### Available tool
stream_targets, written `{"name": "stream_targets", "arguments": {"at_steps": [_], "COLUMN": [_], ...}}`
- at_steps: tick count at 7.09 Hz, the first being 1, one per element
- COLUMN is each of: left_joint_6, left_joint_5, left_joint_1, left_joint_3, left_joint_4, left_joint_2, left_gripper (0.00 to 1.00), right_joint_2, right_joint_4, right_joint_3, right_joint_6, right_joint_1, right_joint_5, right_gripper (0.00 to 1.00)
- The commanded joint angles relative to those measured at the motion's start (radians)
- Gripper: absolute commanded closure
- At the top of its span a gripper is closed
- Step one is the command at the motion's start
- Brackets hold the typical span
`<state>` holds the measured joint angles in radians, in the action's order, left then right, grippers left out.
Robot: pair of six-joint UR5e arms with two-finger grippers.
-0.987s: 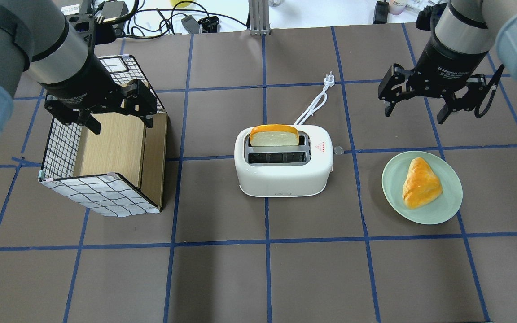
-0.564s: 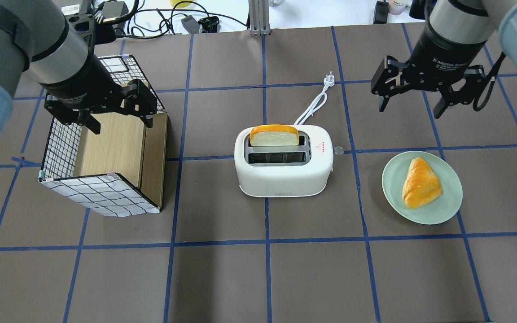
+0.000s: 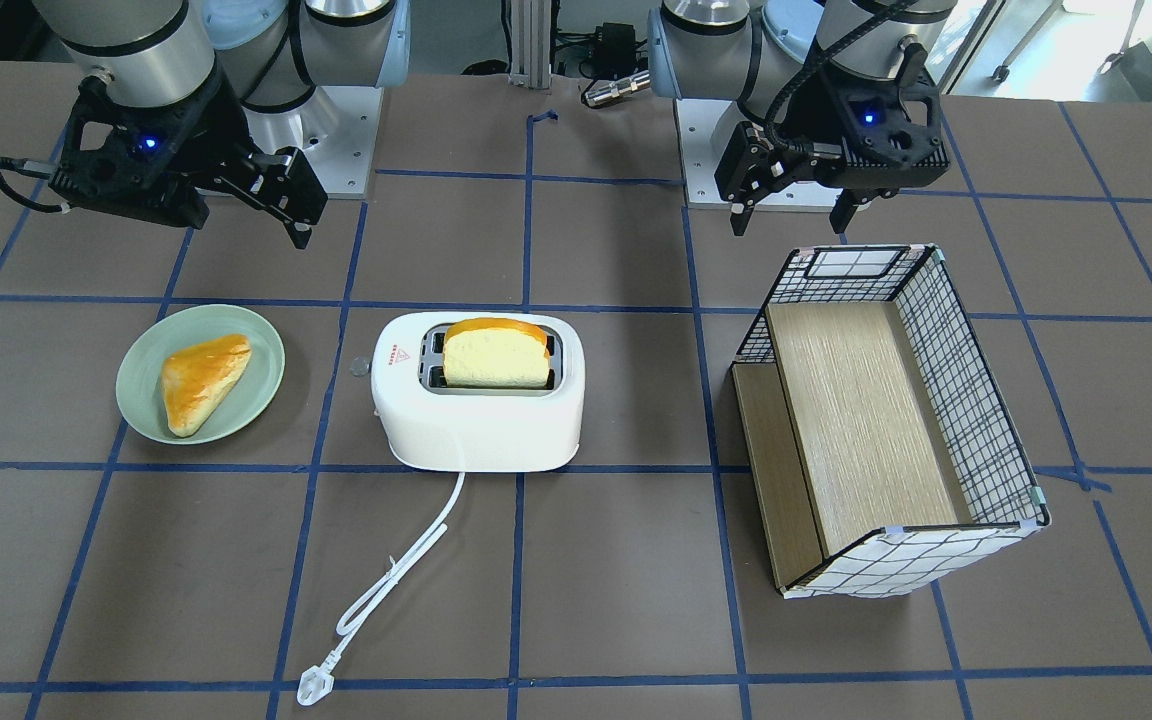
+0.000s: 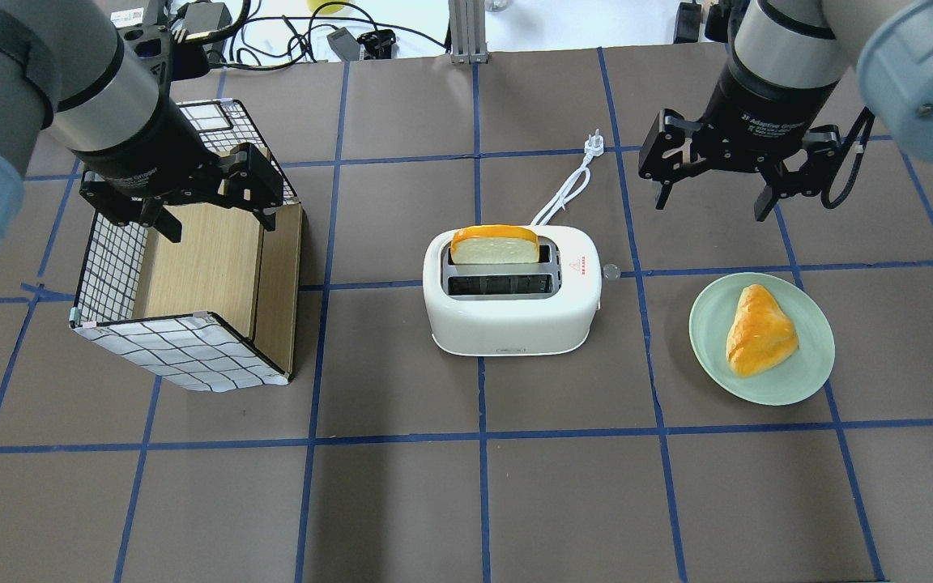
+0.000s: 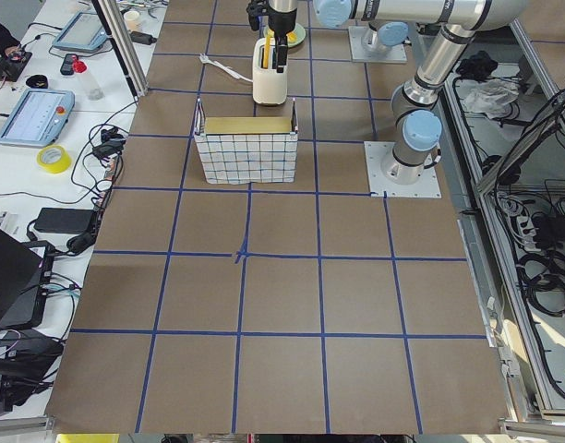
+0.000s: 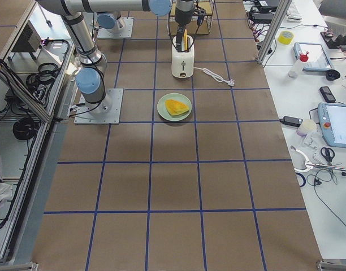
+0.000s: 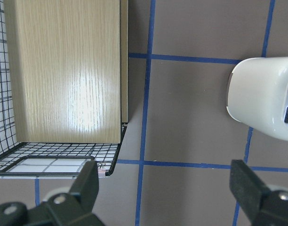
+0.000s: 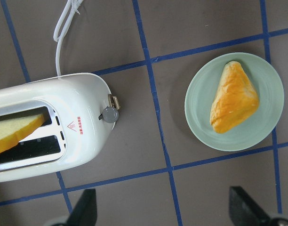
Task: Press toaster with right arm
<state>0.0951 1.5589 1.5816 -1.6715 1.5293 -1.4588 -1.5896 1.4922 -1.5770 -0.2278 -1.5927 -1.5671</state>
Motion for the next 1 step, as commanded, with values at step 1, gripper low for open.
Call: {"name": "stream_targets", "arguments": {"at_steps": [1], "left_joint_6": [0.0], "left_joint_5": [0.0], "left_joint_1": [0.0], "left_joint_3": [0.001], "left_joint_4": [0.0], "left_joint_2": [0.0], "left_gripper": [0.0], "right_joint_2": [0.002], "right_joint_4": [-0.001], "right_joint_3": [0.0], "right_joint_6": [-0.001], "right_joint_1": [-0.001], "right_joint_5": [-0.001], "right_gripper": [0.0]}}
